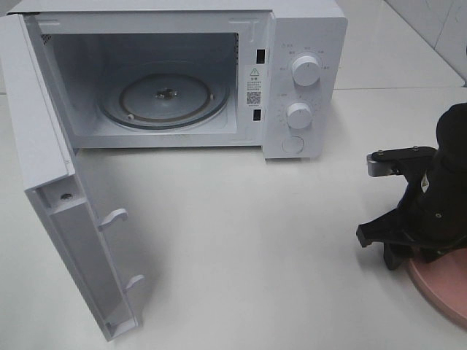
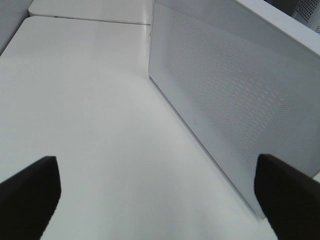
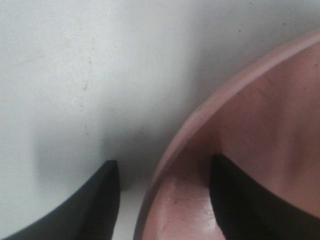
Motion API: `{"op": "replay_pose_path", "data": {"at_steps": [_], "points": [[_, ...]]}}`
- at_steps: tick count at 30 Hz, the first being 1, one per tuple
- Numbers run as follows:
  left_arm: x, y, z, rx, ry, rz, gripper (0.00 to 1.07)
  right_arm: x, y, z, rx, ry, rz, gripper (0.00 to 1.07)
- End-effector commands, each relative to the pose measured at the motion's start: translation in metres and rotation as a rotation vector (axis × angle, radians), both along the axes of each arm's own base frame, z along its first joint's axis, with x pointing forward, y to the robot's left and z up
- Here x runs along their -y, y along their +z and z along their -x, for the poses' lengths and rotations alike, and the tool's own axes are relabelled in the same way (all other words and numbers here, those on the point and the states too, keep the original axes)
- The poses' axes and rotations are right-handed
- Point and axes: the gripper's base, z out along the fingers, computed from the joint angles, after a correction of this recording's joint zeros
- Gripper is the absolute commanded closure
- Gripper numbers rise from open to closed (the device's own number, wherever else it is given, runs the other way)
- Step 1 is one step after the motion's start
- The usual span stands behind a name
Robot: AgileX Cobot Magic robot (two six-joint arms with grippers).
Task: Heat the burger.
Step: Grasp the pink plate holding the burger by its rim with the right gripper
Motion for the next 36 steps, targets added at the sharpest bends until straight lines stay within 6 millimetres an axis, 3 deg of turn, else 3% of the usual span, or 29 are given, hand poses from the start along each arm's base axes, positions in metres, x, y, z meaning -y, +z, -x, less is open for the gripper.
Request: {"op": "replay_pose_path", "data": {"at_steps": [1,2,3,4,12,26,31,36], "points": [[0.0,0.0,0.001,0.02,-0.002,0.005,0.09,0.001,-0.008,0.003,-0.031,-0.026,0.003,0.7],[0.0,0.0,0.001,0.02,-0.002,0.005,0.09,0.001,-0.008,0.003,-0.032,-0.029,0.006,0.79],[0.0,0.0,0.001,0.02,-0.002,0.005,0.09,0.001,-0.008,0.003,-0.032,-0.029,0.006,0.79],[0.0,0.0,0.001,0.02,-0.002,0.005,0.09,0.001,-0.008,0.003,-0.032,-0.027,0.008,0.85],[0.0,0.0,0.001,0.02,-0.002,0.005,0.09,0.001,-0.008,0.004,-0.033,-0.027,0.009,1.06],[0.0,0.0,0.001,0.02,-0.002,0.005,0.09,0.005,-0.008,0.005,-0.039,-0.045,0.055,1.07],[0.0,0.0,0.001,0.02,-0.002,0.005,0.09,0.008,0.001,0.005,-0.014,-0.049,0.084,1.07],[0.0,0.0,0.001,0.02,-0.002,0.005,0.09,0.001,0.004,0.008,-0.017,-0.011,0.119,1.07]]}}
